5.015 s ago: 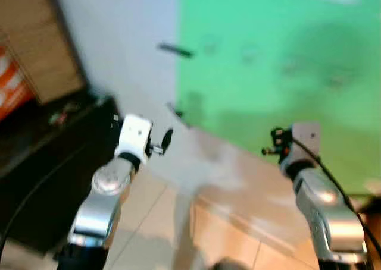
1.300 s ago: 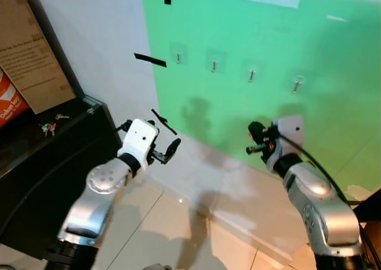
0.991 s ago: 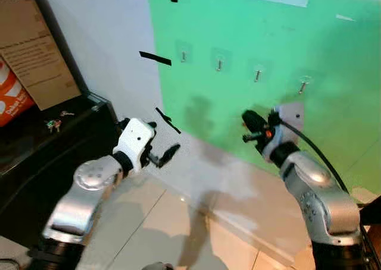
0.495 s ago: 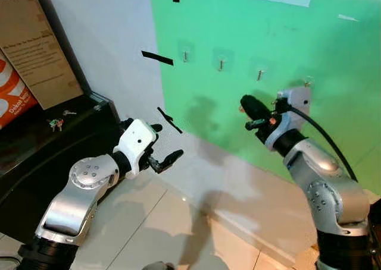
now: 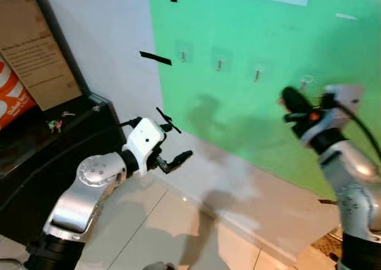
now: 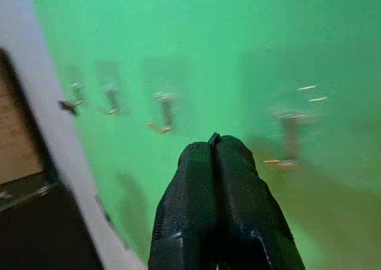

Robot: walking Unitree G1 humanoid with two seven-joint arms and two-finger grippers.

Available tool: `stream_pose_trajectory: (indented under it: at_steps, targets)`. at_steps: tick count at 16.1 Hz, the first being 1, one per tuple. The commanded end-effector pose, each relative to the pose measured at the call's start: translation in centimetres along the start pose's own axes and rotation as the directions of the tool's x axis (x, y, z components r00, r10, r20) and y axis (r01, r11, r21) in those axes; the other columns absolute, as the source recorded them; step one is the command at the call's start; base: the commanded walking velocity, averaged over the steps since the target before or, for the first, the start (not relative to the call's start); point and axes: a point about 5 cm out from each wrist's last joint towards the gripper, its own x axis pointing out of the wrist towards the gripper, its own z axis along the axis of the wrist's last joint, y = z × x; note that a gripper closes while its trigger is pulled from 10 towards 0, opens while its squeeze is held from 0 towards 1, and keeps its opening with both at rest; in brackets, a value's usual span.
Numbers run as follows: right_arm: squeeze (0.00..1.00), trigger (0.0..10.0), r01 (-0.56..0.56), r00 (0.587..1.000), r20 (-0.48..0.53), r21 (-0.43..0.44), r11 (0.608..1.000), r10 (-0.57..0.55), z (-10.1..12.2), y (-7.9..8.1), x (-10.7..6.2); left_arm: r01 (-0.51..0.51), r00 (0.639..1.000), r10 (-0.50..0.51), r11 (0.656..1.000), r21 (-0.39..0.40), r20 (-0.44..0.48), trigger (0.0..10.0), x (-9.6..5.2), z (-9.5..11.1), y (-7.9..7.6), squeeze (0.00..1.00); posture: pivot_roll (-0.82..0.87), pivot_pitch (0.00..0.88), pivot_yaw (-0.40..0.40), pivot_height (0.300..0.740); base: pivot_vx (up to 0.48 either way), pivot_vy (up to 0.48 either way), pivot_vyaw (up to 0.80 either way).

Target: Hang keys on a hook

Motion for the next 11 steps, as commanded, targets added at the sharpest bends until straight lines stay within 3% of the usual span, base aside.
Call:
stream_pose_trajectory:
  at_steps: [1, 3, 11]
  targets:
    - [0.0, 10.0, 0.002, 0.999, 0.033, -0.005, 1.0, -0.002, 0.7, -0.1, -0.4, 0.014, 1.0, -0.014, 1.0, 0.012, 0.01, 10.0, 0.1, 0.4, -0.1, 0.0, -0.07, 0.0, 0.082, 0.74, 0.0, 0.0, 0.0]
    - [0.0, 10.0, 0.017, 0.999, 0.037, -0.008, 1.0, -0.017, 0.9, -0.8, -1.0, 0.036, 0.999, -0.036, 0.999, 0.002, 0.015, 10.0, 0.3, 0.4, -0.4, 0.0, -0.07, 0.0, 0.08, 0.74, 0.0, 0.0, 0.0]
    - [0.0, 10.0, 0.075, 0.995, 0.06, 0.012, 0.997, -0.076, 0.9, -1.8, -1.0, 0.13, 0.991, -0.13, 0.991, -0.018, 0.031, 10.0, 0.3, 0.7, -1.3, 0.0, -0.07, 0.0, 0.08, 0.74, 0.0, 0.0, 0.0]
